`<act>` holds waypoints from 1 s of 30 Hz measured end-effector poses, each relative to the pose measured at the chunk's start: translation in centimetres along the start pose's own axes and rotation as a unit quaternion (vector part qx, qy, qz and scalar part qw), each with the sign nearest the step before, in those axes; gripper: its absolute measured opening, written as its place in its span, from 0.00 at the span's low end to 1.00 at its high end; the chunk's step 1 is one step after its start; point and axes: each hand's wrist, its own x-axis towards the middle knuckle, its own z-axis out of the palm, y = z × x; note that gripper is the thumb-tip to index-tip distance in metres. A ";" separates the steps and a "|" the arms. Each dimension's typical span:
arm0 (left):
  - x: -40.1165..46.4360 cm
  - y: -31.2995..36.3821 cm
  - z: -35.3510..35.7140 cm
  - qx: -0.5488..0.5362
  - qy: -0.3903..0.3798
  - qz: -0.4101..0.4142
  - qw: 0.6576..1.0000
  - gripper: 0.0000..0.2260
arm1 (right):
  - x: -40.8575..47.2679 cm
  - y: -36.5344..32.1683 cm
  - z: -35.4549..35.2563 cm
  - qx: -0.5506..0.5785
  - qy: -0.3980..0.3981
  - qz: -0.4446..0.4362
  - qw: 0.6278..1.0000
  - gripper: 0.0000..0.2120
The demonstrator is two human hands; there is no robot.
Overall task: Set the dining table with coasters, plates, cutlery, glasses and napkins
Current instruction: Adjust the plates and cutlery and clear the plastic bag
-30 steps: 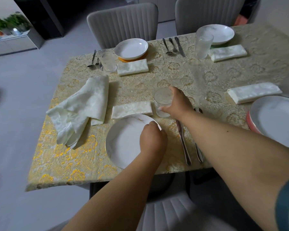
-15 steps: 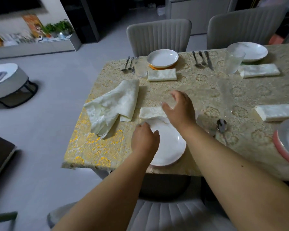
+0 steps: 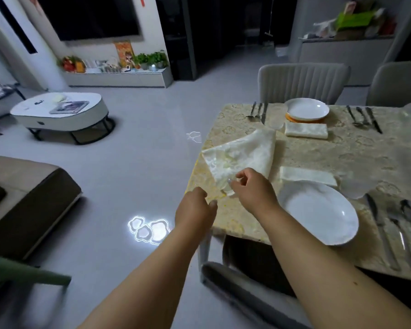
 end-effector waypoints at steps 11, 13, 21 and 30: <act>3.3 -14.8 -11.6 0.006 0.015 0.003 1.000 0.17 | -2.2 -12.7 13.2 0.025 -0.010 0.012 1.000 0.14; 4.8 -15.6 -12.3 0.001 0.013 0.013 1.000 0.17 | -1.4 -13.7 14.2 0.028 -0.005 0.019 0.999 0.14; 13.7 -17.8 -13.6 0.002 -0.016 0.037 0.999 0.18 | 6.0 -16.3 19.1 0.028 0.017 0.042 0.999 0.13; 31.2 -15.7 -14.2 0.029 -0.055 0.077 0.995 0.16 | 21.2 -18.9 21.0 0.033 0.056 0.075 0.995 0.12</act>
